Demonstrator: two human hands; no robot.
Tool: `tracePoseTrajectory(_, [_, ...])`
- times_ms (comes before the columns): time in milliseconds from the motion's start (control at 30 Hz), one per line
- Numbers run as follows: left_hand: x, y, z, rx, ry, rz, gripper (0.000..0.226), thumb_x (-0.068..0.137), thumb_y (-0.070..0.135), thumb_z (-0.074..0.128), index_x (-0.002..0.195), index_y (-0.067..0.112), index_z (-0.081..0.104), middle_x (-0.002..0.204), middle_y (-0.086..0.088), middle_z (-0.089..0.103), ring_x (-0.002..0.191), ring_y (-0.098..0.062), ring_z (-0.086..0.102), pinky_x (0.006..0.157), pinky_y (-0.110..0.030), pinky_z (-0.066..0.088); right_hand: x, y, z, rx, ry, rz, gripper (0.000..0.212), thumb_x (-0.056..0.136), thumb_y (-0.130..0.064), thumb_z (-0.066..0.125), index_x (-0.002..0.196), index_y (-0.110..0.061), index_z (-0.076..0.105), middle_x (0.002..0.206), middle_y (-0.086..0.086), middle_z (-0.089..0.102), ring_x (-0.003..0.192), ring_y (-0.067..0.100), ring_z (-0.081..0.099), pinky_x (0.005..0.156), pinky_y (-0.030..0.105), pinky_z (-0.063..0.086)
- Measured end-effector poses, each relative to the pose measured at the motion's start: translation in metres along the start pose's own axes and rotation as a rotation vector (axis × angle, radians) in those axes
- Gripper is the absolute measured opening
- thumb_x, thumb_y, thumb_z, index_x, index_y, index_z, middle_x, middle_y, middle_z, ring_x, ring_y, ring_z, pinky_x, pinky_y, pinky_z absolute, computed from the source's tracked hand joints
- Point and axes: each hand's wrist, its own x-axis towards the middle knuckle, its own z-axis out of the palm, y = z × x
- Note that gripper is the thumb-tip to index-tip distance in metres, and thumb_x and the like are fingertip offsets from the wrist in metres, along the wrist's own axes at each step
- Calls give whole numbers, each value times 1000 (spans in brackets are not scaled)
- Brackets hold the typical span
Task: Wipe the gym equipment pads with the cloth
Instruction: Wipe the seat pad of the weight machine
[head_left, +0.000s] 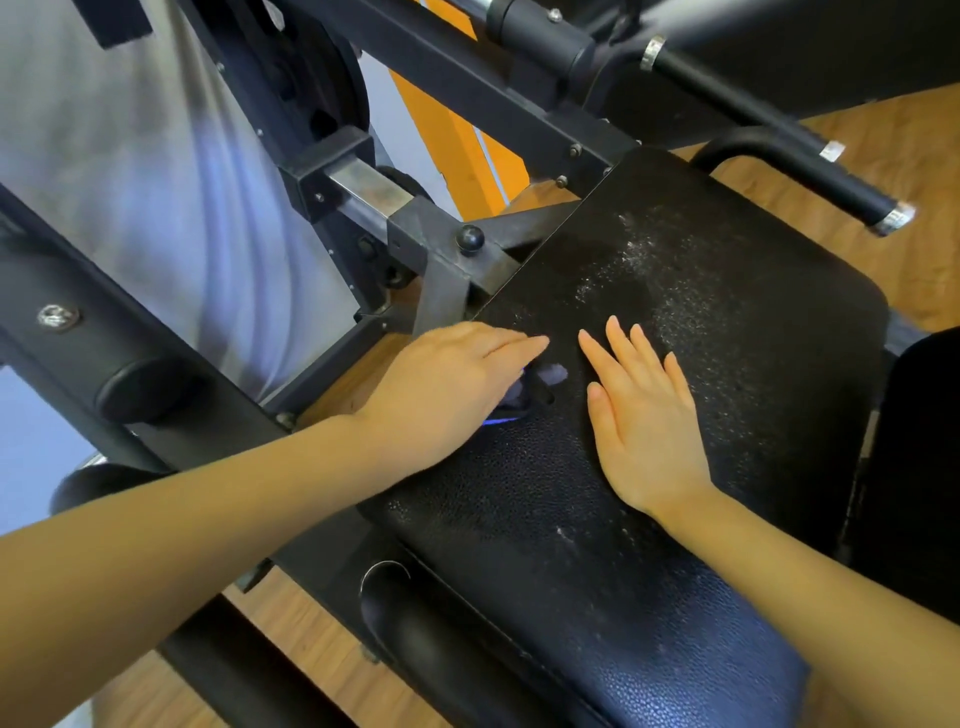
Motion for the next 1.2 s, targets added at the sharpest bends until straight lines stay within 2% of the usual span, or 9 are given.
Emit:
tracePoseTrajectory(133, [-2, -2, 3, 116, -116, -80, 53, 94, 53, 37, 140, 31, 49, 150, -15, 40, 139, -36, 35, 111, -54, 27, 0, 0, -1, 14, 11, -1, 51, 100, -36, 20, 151, -31, 23, 160, -3, 13, 148, 16, 4, 118, 37, 0])
tracePoseTrajectory(233, [5, -4, 4, -15, -125, -173, 44, 97, 38, 51, 138, 21, 53, 153, -16, 35, 144, -32, 27, 115, -49, 29, 0, -1, -1, 21, 10, 8, 48, 103, -30, 28, 151, -30, 23, 160, -3, 12, 148, 16, 4, 117, 37, -1])
tracePoseTrajectory(367, [-2, -2, 6, -86, -215, -192, 71, 85, 65, 44, 144, 26, 44, 158, -12, 24, 147, -24, 19, 114, -41, 28, 1, -1, -1, 19, -2, 9, 49, 103, -29, 29, 151, -30, 23, 160, -2, 12, 148, 16, 3, 118, 38, -1])
tracePoseTrajectory(500, [4, 0, 6, -90, -123, -227, 42, 96, 34, 56, 137, 22, 55, 153, -12, 36, 144, -25, 29, 113, -40, 30, 0, -2, -3, 17, -4, 13, 49, 103, -29, 29, 151, -29, 23, 160, -1, 12, 148, 18, 4, 118, 38, -1])
tracePoseTrajectory(633, [-17, 25, 14, -114, -24, 71, 27, 86, 22, 67, 110, 12, 72, 126, -18, 63, 118, -33, 60, 100, -43, 42, -1, -2, -3, 39, -8, -6, 50, 101, -32, 23, 151, -27, 25, 160, 0, 13, 148, 19, 5, 118, 41, 2])
tracePoseTrajectory(733, [-32, 37, 14, -214, -138, 372, 33, 89, 28, 55, 114, 13, 71, 128, -15, 62, 122, -29, 57, 103, -40, 45, -2, -2, -4, 62, 0, -3, 54, 97, -34, 21, 150, -27, 27, 160, 0, 15, 148, 19, 6, 118, 41, 1])
tracePoseTrajectory(967, [4, -9, 16, -22, -36, 80, 32, 80, 17, 76, 112, 11, 72, 126, -16, 63, 117, -33, 60, 96, -44, 39, 0, -1, -2, 56, 13, -7, 54, 97, -34, 21, 150, -26, 27, 160, 1, 16, 148, 20, 7, 118, 41, 2])
tracePoseTrajectory(1100, [-31, 33, 15, -272, -161, 375, 34, 91, 28, 52, 116, 12, 71, 132, -15, 60, 126, -29, 53, 105, -39, 43, -1, 0, -1, 46, 13, -9, 53, 98, -34, 21, 150, -27, 27, 160, 0, 15, 148, 19, 6, 117, 40, 1])
tracePoseTrajectory(1200, [-18, 13, 12, -202, -193, 490, 34, 91, 24, 52, 117, 11, 70, 132, -15, 60, 125, -31, 54, 104, -42, 43, -1, 0, -2, 45, 12, -2, 53, 98, -34, 21, 150, -27, 26, 160, 0, 15, 148, 19, 6, 117, 39, 0])
